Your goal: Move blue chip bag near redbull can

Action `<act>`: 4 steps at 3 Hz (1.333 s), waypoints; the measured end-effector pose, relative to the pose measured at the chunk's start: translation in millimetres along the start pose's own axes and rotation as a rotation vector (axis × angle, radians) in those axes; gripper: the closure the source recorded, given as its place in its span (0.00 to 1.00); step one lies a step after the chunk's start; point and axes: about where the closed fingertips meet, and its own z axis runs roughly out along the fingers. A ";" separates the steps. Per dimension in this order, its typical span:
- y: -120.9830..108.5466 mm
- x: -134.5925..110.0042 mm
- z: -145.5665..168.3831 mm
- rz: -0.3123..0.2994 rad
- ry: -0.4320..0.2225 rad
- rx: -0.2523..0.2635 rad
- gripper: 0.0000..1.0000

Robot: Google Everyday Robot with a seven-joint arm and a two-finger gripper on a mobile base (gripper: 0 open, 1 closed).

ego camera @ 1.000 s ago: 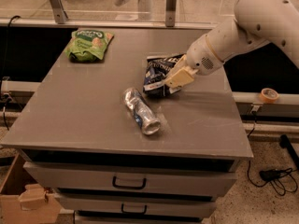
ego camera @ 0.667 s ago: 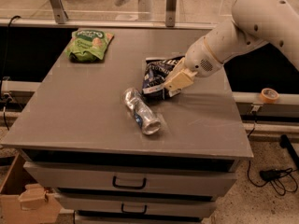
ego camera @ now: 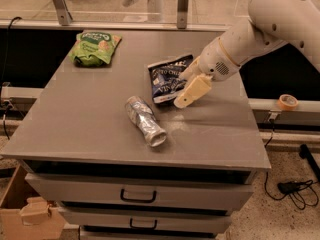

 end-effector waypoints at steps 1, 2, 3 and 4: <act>-19.5 4.2 -19.0 -0.010 0.013 0.082 0.00; -60.4 14.0 -64.7 0.036 -0.035 0.226 0.00; -120.5 15.8 -164.5 0.108 -0.212 0.476 0.00; -138.6 5.7 -250.4 0.095 -0.317 0.684 0.00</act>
Offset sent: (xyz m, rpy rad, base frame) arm 0.0955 -0.1370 0.1063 0.0691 -0.3136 -0.3649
